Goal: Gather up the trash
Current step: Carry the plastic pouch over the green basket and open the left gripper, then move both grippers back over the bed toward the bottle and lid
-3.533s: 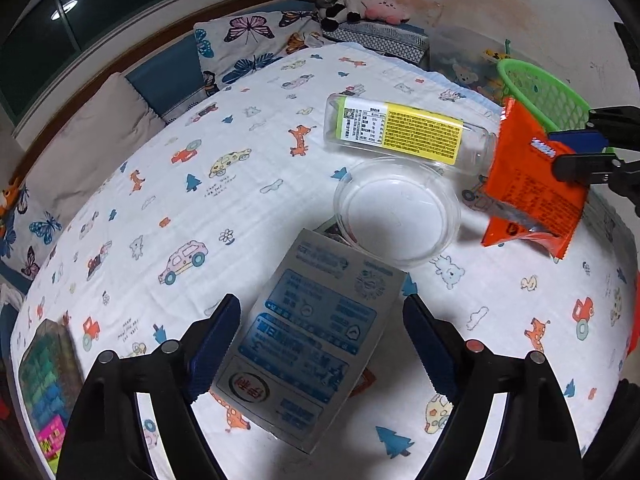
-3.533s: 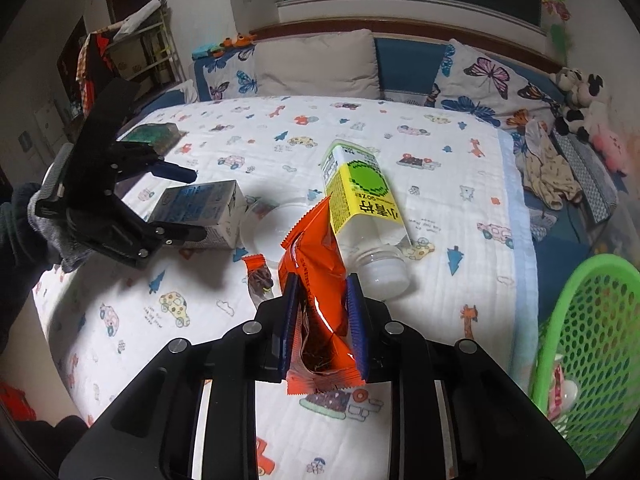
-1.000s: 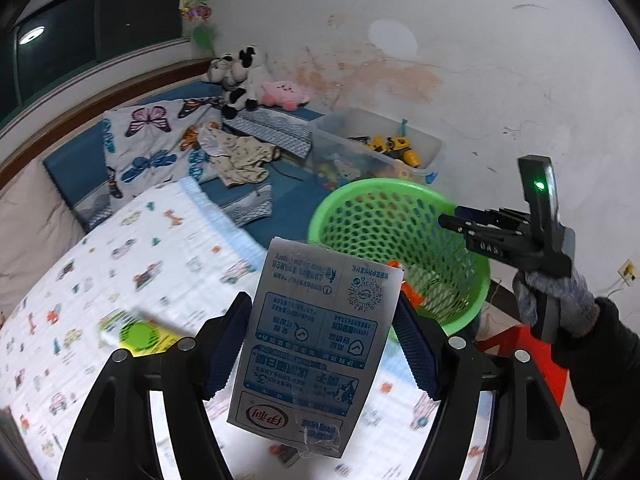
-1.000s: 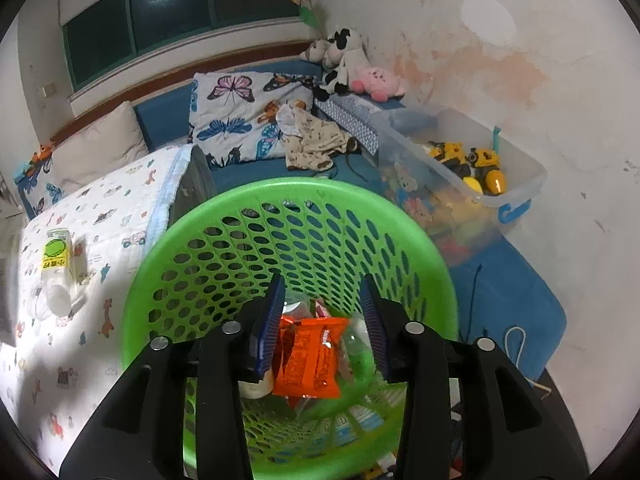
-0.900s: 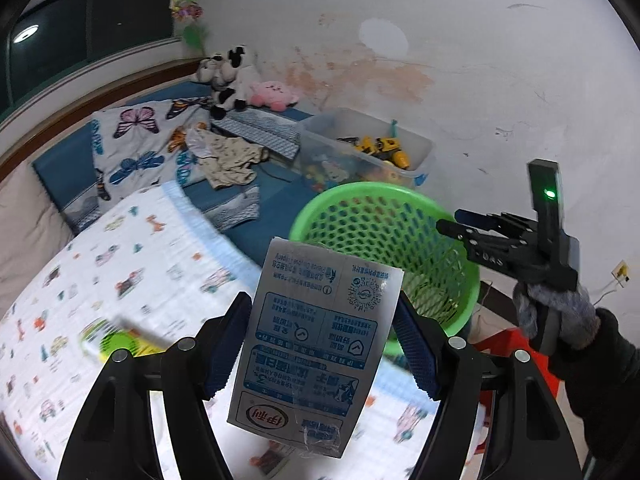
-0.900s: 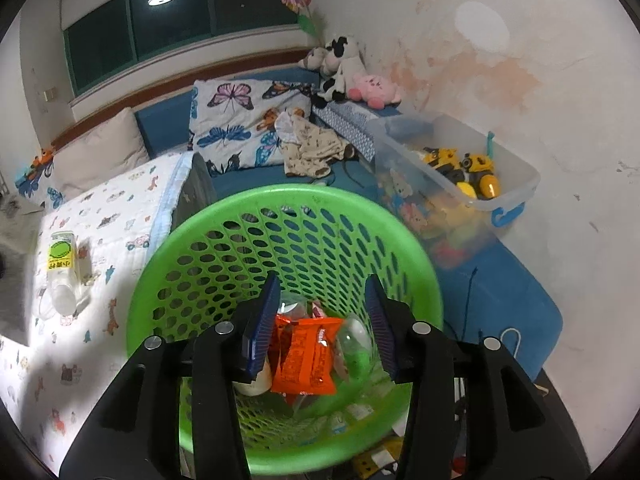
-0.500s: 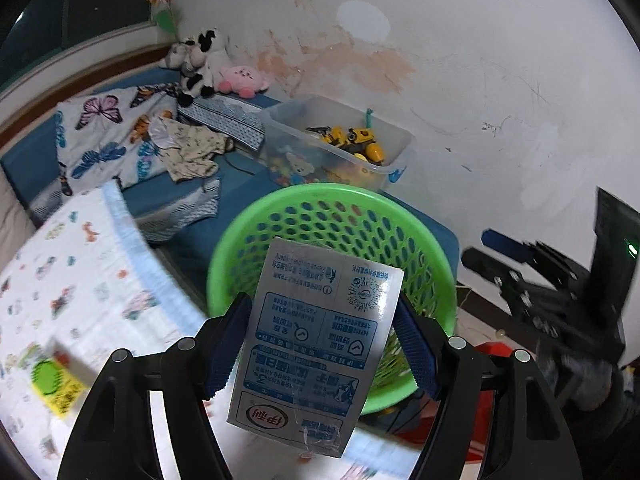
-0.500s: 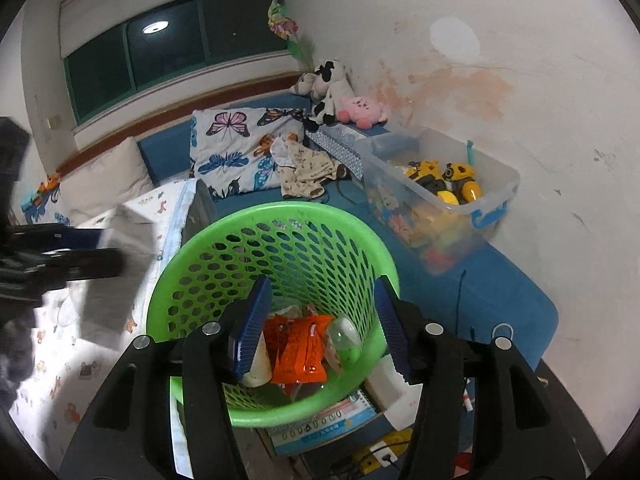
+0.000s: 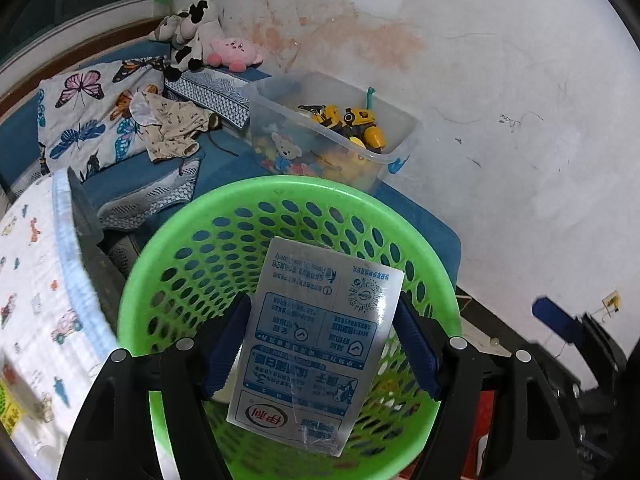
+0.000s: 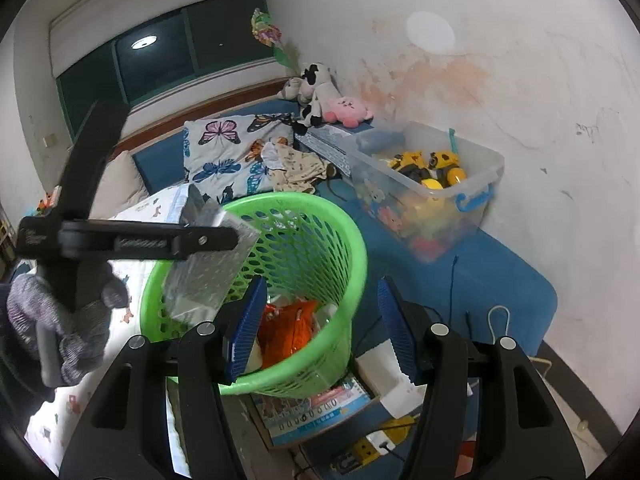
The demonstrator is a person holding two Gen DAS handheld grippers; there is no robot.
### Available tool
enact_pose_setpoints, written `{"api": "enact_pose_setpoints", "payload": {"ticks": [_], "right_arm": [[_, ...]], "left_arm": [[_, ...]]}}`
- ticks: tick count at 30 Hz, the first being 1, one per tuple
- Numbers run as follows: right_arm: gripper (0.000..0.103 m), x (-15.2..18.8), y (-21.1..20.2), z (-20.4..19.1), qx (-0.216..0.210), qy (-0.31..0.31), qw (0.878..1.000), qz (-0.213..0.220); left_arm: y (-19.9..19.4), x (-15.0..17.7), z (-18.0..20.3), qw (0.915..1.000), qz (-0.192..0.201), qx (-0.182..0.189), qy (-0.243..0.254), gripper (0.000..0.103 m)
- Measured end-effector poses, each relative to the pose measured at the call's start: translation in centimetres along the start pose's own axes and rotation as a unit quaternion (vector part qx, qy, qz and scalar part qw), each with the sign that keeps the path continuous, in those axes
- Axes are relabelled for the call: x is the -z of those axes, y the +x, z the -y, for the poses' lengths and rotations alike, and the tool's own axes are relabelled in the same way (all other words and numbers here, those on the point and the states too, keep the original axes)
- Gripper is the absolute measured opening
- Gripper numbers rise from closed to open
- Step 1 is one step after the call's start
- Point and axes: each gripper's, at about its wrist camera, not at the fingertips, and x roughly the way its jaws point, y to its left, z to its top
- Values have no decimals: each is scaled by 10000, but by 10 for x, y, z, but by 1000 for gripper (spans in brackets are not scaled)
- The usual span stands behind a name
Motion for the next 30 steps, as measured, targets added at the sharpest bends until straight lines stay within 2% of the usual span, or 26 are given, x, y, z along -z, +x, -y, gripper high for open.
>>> {"api": "enact_pose_setpoints", "payload": {"ticks": [4,6,11,20,30], "right_arm": [[59,4,-2,2,21,47,10000,-11],[59,4,-2,4,16,74,10000,-6],[59,5,-5,3,-8,88,10000,7],[63,3,-12,-23,-256,-93,9996,30],[69,7,-6,-77,-730,-475,9960,-206]], "left_arm": [[12,-1,1,9999,-29,47,-151,70],[16,-1,-2,9996,-70,83,-252,75],[8,4,-10,9995,28,4,-317,75],[-56,23,-31,9981,445,-269,-343,75],[-130,80,-99,9883,796,-714,-1085,76]]}}
